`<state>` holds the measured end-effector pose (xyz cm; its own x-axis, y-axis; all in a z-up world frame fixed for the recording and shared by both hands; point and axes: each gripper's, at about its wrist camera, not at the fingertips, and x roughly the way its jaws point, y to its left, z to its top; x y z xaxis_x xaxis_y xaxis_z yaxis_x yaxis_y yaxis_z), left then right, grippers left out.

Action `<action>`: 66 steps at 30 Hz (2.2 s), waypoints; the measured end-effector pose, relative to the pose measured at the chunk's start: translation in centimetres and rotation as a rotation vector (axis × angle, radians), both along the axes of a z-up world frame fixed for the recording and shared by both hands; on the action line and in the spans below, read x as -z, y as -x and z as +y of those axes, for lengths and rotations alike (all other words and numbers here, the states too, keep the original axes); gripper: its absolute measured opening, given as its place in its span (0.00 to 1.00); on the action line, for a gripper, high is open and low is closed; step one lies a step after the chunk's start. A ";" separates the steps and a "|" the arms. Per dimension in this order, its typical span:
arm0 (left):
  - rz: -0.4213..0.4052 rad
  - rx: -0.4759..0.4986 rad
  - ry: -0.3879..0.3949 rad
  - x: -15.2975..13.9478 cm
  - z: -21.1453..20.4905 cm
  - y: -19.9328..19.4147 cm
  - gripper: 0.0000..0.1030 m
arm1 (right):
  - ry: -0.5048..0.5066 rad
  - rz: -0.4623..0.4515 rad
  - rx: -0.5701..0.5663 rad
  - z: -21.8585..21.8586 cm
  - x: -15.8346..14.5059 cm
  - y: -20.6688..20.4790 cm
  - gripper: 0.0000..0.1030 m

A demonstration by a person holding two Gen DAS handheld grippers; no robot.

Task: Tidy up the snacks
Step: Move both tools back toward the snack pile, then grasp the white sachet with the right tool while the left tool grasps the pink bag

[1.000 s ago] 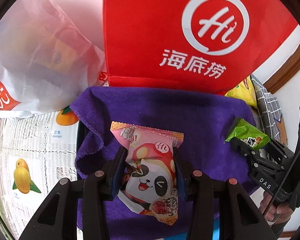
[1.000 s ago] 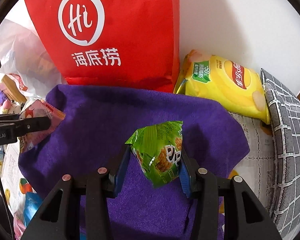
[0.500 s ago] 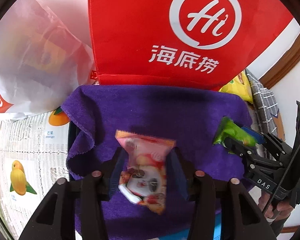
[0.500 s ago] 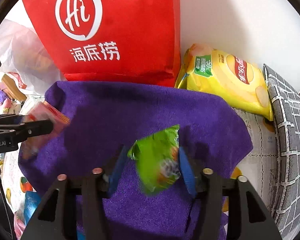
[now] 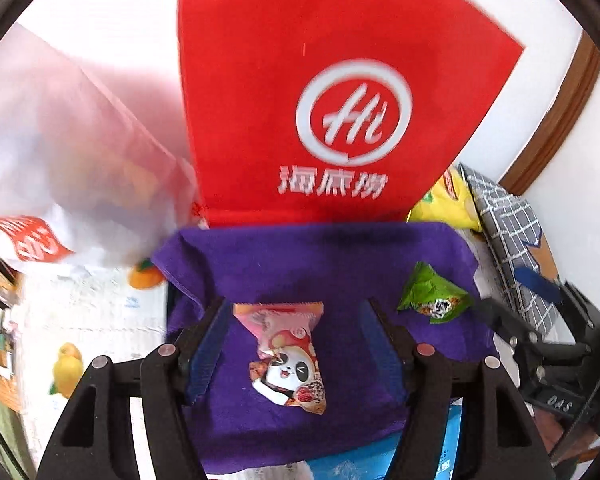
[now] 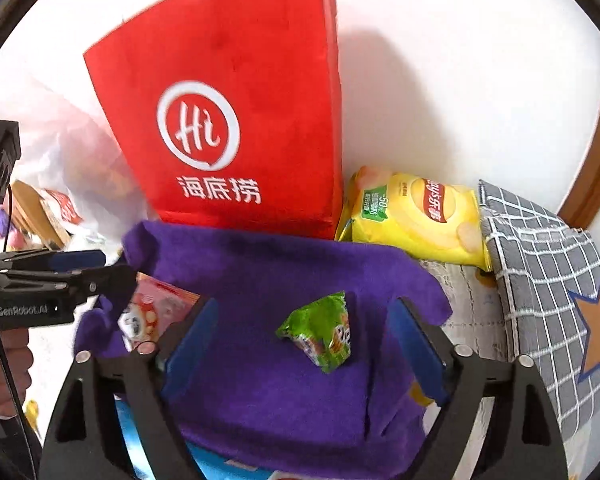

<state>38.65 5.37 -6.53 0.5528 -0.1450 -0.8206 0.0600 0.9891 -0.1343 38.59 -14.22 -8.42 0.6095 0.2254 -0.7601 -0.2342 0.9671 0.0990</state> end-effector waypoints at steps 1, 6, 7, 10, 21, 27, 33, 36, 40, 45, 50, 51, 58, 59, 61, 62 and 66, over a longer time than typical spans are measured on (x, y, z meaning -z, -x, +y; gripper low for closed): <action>-0.015 -0.001 -0.004 -0.6 0.0 0.3 0.63 | -0.006 0.000 0.008 -0.1 -0.3 0.5 0.86; -0.072 -0.006 0.005 -3.6 -0.2 2.8 0.63 | 0.051 -0.003 0.077 -1.0 -1.9 3.4 0.86; -0.077 -0.006 0.007 -4.2 -0.3 3.5 0.63 | 0.055 -0.010 0.084 -1.2 -2.4 4.1 0.86; -0.115 -0.024 0.019 -5.6 -0.1 6.2 0.63 | 0.048 -0.036 0.078 -1.8 -3.7 6.5 0.86; -0.170 -0.086 -0.025 -6.3 1.1 16.2 0.64 | -0.061 -0.069 0.081 -5.7 -5.2 15.9 0.86; -0.171 -0.080 -0.014 -4.8 1.2 20.8 0.65 | 0.009 -0.086 0.119 -7.6 -4.8 19.6 0.87; -0.145 -0.076 0.014 -2.7 0.9 23.4 0.65 | -0.041 -0.111 0.134 -9.2 -3.1 23.0 0.87; -0.123 -0.088 0.044 -1.4 1.1 24.2 0.65 | -0.056 -0.110 0.116 -9.3 -1.8 23.9 0.87; -0.089 -0.092 0.032 0.4 1.1 24.7 0.65 | -0.048 -0.104 0.104 -8.6 0.6 24.4 0.85; -0.081 -0.105 -0.013 2.1 1.4 25.0 0.66 | -0.047 -0.039 0.020 -7.5 3.6 23.4 0.77; -0.056 -0.118 0.012 3.0 2.2 24.5 0.67 | -0.032 -0.010 -0.067 -6.3 5.7 22.3 0.77; -0.052 -0.120 0.017 3.2 2.4 24.3 0.67 | -0.018 -0.001 -0.081 -6.0 6.0 21.9 0.77; -0.035 -0.105 0.009 3.9 2.4 23.0 0.68 | 0.071 0.031 -0.117 -5.3 8.2 19.5 0.77; -0.033 -0.107 0.007 3.9 2.4 22.9 0.68 | 0.075 0.039 -0.113 -5.3 8.5 19.1 0.77; -0.032 -0.106 0.008 4.0 2.4 22.8 0.68 | 0.066 0.052 -0.109 -5.5 8.8 18.4 0.77; -0.031 -0.103 0.010 4.1 2.4 22.7 0.68 | 0.056 0.059 -0.109 -5.6 8.9 18.1 0.77; -0.023 -0.109 0.015 4.4 2.5 22.5 0.68 | 0.062 0.079 -0.110 -5.6 9.5 17.0 0.77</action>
<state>16.15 7.86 -10.93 0.5848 -0.0950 -0.8056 -0.0442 0.9879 -0.1486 21.62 -19.78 -17.95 0.5216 0.2387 -0.8192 -0.3330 0.9409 0.0621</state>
